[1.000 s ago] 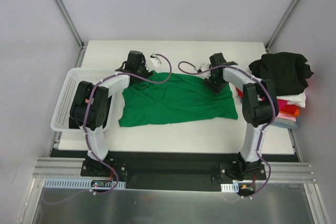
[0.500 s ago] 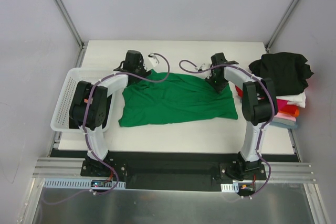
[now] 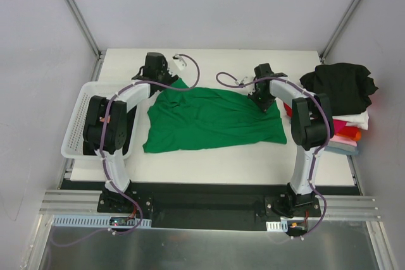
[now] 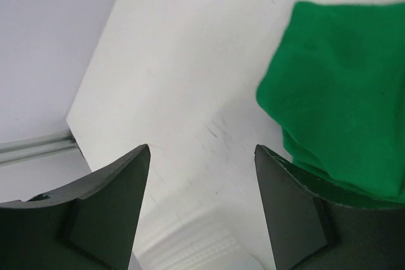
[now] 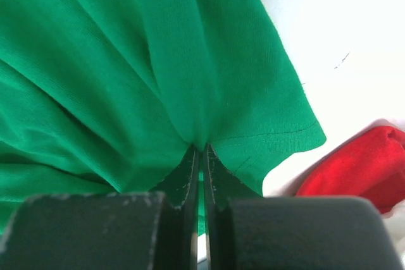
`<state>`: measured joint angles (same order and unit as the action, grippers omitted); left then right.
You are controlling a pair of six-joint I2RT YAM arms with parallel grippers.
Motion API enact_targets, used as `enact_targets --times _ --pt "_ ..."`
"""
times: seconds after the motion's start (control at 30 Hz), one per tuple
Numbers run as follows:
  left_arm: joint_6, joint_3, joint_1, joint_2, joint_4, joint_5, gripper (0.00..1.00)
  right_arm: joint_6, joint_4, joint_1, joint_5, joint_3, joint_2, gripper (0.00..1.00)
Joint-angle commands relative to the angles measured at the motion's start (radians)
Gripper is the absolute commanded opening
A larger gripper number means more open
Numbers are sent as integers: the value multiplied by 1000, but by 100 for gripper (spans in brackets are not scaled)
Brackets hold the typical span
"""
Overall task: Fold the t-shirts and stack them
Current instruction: Grap the side of the flattened tshirt furthest away from the robot with both arms
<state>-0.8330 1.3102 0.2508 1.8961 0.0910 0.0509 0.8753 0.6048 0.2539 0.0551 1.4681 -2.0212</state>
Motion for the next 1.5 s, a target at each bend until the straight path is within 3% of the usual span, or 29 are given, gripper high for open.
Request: enact_targets --times 0.0,0.33,0.57,0.8,1.17,1.47 --pt "-3 115 -13 50 6 -80 68 -7 44 -5 3 47 26 1" --pt "119 283 -39 158 -91 -268 70 -10 76 -4 18 60 47 1" --pt "270 500 -50 271 -276 -381 78 -24 82 -1 17 58 65 1" --pt "318 693 -45 385 -413 -388 88 -27 73 -1 14 51 78 1" --pt "262 804 5 501 -569 -312 97 -13 56 -2 -8 17 105 1" --pt "236 863 28 558 -645 -289 95 -7 41 -2 -18 -11 124 1"
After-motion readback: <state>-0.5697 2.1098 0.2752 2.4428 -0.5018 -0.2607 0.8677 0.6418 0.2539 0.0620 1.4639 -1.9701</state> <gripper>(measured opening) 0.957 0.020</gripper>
